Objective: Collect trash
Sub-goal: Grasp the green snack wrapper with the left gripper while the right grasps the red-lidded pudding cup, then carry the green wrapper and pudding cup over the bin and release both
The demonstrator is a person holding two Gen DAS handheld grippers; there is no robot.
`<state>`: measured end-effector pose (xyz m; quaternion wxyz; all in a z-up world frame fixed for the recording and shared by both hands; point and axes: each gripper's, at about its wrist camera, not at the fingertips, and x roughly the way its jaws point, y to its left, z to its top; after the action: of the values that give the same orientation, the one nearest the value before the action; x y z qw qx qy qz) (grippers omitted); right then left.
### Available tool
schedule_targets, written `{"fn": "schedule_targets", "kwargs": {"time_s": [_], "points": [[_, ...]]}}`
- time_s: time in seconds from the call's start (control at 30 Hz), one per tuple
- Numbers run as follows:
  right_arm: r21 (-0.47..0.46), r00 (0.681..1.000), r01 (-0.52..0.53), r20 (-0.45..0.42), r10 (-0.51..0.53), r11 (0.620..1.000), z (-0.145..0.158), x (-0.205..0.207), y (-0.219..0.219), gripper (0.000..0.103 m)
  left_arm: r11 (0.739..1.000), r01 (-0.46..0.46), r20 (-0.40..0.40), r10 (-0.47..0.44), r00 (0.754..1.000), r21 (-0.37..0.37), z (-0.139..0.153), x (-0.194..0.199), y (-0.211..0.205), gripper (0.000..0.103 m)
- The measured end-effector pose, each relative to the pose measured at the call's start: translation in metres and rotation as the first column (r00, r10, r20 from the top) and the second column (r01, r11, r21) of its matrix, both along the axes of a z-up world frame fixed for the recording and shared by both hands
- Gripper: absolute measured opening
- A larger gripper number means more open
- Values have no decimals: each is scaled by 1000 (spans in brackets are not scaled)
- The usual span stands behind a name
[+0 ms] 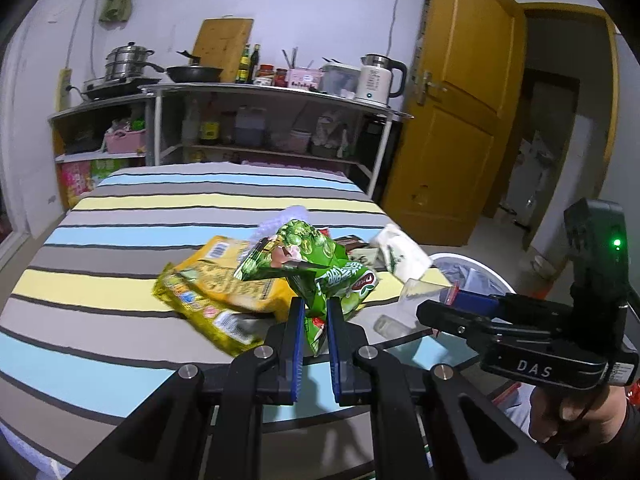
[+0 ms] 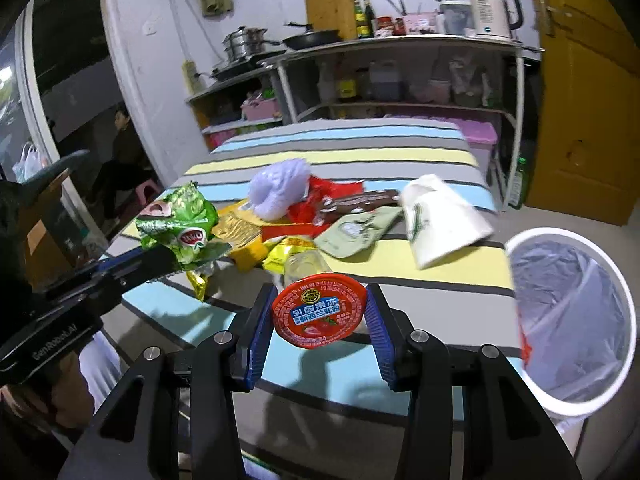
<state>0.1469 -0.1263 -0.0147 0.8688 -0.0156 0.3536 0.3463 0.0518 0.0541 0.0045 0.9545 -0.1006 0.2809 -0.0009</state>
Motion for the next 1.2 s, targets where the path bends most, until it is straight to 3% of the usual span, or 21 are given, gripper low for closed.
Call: {"fn": "schedule_targets", "kwargs": {"time_s": [0.6,1.2], "points": [[18,983,178,50,-179,984,16,6,-78,46,985,173,9,-174,985,22,12,45,-71,10],[17,933,358,28,-358,934,4,28,-156,46,930,363,-35,-362,932,49,-1,100,-163,10]]}}
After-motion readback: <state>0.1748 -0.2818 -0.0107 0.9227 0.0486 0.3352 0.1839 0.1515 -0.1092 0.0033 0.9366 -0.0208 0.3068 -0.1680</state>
